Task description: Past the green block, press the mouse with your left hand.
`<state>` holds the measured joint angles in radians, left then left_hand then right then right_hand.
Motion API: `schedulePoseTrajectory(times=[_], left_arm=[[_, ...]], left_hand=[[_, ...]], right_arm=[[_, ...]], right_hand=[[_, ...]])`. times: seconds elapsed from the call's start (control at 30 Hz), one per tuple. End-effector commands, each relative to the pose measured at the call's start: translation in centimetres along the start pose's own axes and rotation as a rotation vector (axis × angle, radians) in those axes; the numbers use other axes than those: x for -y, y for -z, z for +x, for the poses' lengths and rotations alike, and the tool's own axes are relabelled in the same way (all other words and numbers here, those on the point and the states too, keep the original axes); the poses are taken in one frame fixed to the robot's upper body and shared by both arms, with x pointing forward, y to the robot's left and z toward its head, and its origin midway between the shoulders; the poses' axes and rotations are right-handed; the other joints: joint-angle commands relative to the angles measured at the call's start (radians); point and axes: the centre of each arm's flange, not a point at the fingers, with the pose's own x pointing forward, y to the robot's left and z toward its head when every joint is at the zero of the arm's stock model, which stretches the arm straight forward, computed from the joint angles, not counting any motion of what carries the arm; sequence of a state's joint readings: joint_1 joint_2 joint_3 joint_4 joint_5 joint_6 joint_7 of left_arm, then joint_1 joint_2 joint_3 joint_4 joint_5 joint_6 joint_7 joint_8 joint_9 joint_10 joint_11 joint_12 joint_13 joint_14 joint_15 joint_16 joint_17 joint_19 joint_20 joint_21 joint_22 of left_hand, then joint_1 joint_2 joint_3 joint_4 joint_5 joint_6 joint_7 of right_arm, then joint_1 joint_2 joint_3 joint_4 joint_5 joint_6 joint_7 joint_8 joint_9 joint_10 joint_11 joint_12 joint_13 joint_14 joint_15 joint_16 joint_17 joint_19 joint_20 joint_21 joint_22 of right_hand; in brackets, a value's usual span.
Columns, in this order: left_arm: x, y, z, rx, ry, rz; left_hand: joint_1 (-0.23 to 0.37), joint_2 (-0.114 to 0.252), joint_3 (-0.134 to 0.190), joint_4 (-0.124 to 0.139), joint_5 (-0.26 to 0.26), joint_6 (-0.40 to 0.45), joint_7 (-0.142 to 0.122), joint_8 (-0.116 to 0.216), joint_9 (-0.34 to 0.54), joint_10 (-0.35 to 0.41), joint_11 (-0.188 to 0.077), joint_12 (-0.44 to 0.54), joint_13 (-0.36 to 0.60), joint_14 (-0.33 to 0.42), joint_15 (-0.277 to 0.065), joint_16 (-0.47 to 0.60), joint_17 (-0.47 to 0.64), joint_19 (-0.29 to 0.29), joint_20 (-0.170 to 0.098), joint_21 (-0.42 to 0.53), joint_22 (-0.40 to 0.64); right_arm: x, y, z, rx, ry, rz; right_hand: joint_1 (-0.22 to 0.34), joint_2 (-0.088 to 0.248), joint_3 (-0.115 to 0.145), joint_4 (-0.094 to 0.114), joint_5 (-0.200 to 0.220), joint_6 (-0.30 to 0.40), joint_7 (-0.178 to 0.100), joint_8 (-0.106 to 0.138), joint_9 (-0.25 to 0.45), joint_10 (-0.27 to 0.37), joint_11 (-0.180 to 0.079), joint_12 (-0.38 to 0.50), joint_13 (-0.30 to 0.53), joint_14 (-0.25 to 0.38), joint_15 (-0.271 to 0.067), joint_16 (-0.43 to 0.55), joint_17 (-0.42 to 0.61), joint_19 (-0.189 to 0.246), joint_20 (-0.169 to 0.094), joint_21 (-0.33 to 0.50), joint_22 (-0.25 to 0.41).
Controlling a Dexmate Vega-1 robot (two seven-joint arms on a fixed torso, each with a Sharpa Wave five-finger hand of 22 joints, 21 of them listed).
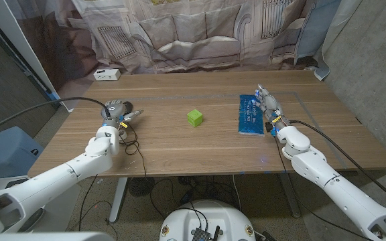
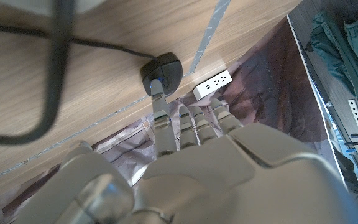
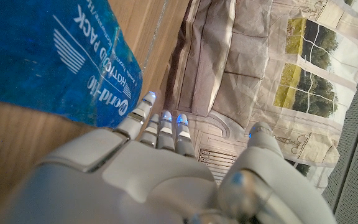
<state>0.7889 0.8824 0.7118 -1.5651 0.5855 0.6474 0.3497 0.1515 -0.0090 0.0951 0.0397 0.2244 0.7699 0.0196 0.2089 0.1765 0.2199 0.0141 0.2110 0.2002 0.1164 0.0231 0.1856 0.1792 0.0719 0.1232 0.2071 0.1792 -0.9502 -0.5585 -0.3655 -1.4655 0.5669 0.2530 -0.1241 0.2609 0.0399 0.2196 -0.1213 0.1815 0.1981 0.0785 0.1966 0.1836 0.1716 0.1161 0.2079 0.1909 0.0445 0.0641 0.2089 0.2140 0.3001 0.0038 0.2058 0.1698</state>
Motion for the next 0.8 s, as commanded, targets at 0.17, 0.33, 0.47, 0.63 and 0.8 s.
schedulePoseTrajectory(times=[0.17, 0.33, 0.47, 0.63, 0.8], left_arm=[[0.45, -0.06, -0.08, -0.004, 0.009, -0.009], [0.55, -0.05, -0.19, -0.006, 0.009, -0.010], [0.65, -0.08, -0.24, -0.006, 0.012, -0.011], [0.92, -0.17, -0.27, -0.006, 0.016, -0.014], [0.85, -0.20, -0.22, -0.005, 0.014, -0.017]], left_hand=[[0.006, 0.009, -0.003, -0.004, 0.008, 0.007, -0.003, -0.006, 0.004, 0.005, 0.000, 0.006, 0.000, 0.009, -0.003, 0.006, 0.002, 0.009, 0.007, -0.002, 0.002], [0.008, 0.010, -0.003, -0.005, 0.008, 0.009, -0.005, -0.006, 0.004, 0.006, 0.001, 0.006, 0.001, 0.010, -0.004, 0.006, 0.002, 0.010, 0.006, -0.002, 0.002], [0.009, 0.011, -0.003, -0.006, 0.008, 0.010, -0.003, -0.006, 0.004, 0.008, 0.002, 0.007, 0.001, 0.011, -0.004, 0.007, 0.002, 0.010, 0.005, -0.003, 0.002], [0.011, 0.013, -0.002, -0.007, 0.008, 0.012, -0.003, -0.006, 0.004, 0.010, 0.001, 0.007, 0.001, 0.014, -0.005, 0.007, 0.002, 0.013, 0.005, -0.002, 0.002], [0.013, 0.014, -0.002, -0.007, 0.009, 0.014, -0.002, -0.006, 0.004, 0.011, 0.000, 0.008, 0.001, 0.015, -0.006, 0.007, 0.002, 0.014, 0.006, -0.002, 0.002]], right_arm=[[0.02, -0.15, -0.07, 0.005, 0.002, 0.001], [0.03, -0.14, -0.13, 0.006, 0.000, -0.001], [0.05, -0.16, -0.16, 0.006, 0.001, 0.001], [0.14, -0.22, -0.22, 0.006, 0.000, -0.006], [0.16, -0.28, -0.25, 0.005, 0.004, -0.001]], right_hand=[[-0.004, 0.009, -0.003, -0.001, 0.001, 0.013, -0.001, -0.001, 0.003, 0.012, 0.003, -0.004, 0.003, 0.009, 0.005, 0.003, 0.001, 0.003, 0.004, -0.003, 0.003], [-0.004, 0.009, -0.003, -0.002, 0.001, 0.013, -0.001, -0.002, 0.003, 0.012, 0.002, -0.004, 0.003, 0.009, 0.005, 0.003, 0.000, 0.003, 0.004, -0.004, 0.003], [-0.004, 0.009, -0.004, -0.002, 0.001, 0.013, 0.000, -0.001, 0.003, 0.013, 0.003, -0.004, 0.003, 0.009, 0.005, 0.003, 0.000, 0.003, 0.005, -0.004, 0.003], [-0.003, 0.009, -0.004, -0.002, 0.001, 0.013, 0.000, -0.002, 0.003, 0.012, 0.001, -0.004, 0.003, 0.009, 0.005, 0.002, 0.000, 0.003, 0.006, -0.005, 0.003], [-0.003, 0.010, -0.004, -0.003, 0.001, 0.013, 0.000, -0.002, 0.003, 0.012, 0.001, -0.005, 0.003, 0.009, 0.005, 0.002, 0.000, 0.003, 0.005, -0.005, 0.003]])
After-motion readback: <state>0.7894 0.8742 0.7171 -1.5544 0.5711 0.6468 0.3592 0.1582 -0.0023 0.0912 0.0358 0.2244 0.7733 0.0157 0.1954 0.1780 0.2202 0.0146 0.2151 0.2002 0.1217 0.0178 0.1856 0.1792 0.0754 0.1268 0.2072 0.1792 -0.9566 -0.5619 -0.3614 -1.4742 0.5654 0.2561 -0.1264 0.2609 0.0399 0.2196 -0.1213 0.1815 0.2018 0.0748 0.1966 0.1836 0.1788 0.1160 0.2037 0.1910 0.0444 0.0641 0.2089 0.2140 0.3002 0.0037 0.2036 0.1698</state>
